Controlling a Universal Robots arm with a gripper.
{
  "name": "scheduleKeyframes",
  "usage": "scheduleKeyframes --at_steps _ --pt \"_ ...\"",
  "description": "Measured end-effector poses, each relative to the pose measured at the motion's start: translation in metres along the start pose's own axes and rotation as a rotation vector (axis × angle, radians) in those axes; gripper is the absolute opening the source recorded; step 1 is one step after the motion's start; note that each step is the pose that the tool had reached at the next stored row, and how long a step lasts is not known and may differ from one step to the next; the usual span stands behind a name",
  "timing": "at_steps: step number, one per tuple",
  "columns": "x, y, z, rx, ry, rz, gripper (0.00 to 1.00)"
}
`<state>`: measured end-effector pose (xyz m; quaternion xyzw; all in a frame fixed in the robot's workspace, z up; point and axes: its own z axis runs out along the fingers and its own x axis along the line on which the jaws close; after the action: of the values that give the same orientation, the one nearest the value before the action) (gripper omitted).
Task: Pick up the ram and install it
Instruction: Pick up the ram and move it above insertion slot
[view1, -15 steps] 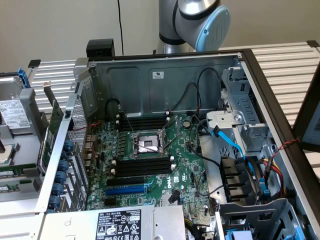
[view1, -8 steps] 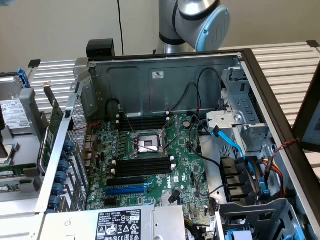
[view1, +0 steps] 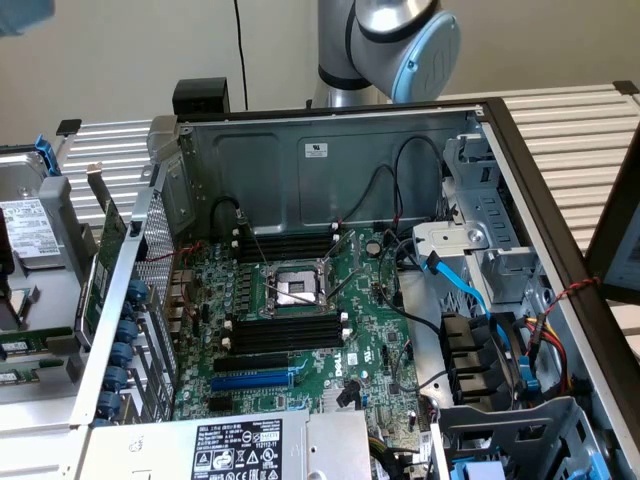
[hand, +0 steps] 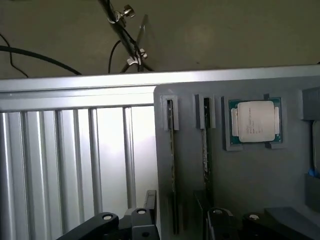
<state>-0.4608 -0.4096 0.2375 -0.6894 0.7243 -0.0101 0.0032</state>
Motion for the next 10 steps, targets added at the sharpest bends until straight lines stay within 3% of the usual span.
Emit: scheduleKeyframes --at_steps 10 --pt "0.000 -0.0014 0.0182 0.0003 -0.0007 -0.040 0.42"
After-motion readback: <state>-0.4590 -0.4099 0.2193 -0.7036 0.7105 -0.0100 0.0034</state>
